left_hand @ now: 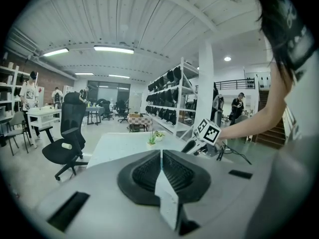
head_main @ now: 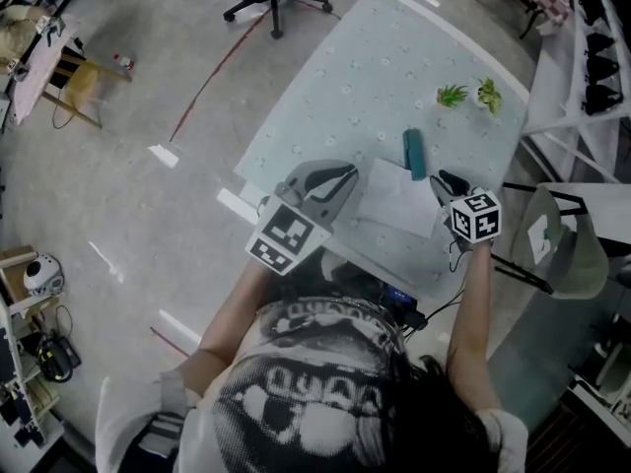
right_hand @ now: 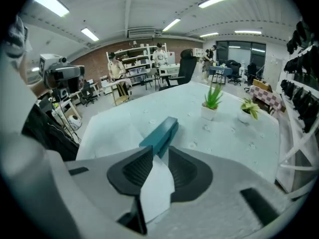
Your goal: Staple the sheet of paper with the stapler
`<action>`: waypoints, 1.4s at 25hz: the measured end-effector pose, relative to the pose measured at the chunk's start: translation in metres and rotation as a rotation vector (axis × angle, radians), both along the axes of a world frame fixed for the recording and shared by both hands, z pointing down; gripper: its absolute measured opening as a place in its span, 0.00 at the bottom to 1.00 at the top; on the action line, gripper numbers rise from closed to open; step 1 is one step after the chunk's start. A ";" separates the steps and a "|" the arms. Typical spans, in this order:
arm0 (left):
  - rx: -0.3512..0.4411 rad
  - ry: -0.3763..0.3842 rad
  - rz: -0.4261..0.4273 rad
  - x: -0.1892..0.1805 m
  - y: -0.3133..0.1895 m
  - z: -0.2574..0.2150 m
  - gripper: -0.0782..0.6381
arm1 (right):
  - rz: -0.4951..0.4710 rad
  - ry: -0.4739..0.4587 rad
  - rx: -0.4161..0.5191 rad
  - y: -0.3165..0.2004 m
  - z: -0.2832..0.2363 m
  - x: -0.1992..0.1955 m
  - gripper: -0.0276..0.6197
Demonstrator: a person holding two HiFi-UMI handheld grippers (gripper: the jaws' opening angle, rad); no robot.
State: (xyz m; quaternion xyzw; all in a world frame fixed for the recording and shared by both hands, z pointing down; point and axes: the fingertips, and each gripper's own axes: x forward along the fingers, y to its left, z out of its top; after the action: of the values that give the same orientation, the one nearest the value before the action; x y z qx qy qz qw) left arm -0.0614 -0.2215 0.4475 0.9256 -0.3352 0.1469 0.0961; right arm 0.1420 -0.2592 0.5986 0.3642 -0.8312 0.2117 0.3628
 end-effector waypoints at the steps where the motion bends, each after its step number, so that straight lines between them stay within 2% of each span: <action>1: -0.001 0.002 0.000 0.000 0.000 0.000 0.12 | -0.032 -0.007 -0.008 -0.001 -0.002 -0.010 0.19; 5: -0.002 0.008 -0.002 -0.003 0.000 0.001 0.12 | -0.132 0.014 -0.069 -0.002 0.004 -0.039 0.08; 10: -0.003 0.020 -0.018 -0.009 -0.001 0.000 0.12 | -0.174 0.091 -0.148 0.000 0.008 -0.042 0.07; 17: -0.014 0.041 -0.026 -0.015 -0.007 0.006 0.12 | -0.299 0.284 -0.242 0.003 0.024 -0.048 0.06; 21: -0.026 0.046 -0.024 -0.015 -0.011 0.010 0.12 | -0.282 0.292 -0.294 0.002 0.026 -0.049 0.06; 27: -0.039 0.061 0.009 -0.003 -0.017 0.013 0.12 | -0.311 0.361 -0.383 0.001 0.030 -0.047 0.06; 30: -0.052 0.063 0.028 0.003 -0.017 0.020 0.12 | -0.293 0.333 -0.413 0.000 0.033 -0.047 0.06; 35: -0.069 0.061 0.060 0.014 -0.018 0.026 0.12 | -0.279 0.289 -0.411 0.000 0.031 -0.050 0.06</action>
State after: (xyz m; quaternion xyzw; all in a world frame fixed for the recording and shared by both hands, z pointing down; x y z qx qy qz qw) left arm -0.0476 -0.2395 0.4731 0.9354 -0.2992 0.1328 0.1336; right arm 0.0924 -0.2588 0.6294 0.1913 -0.7525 0.2696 0.5695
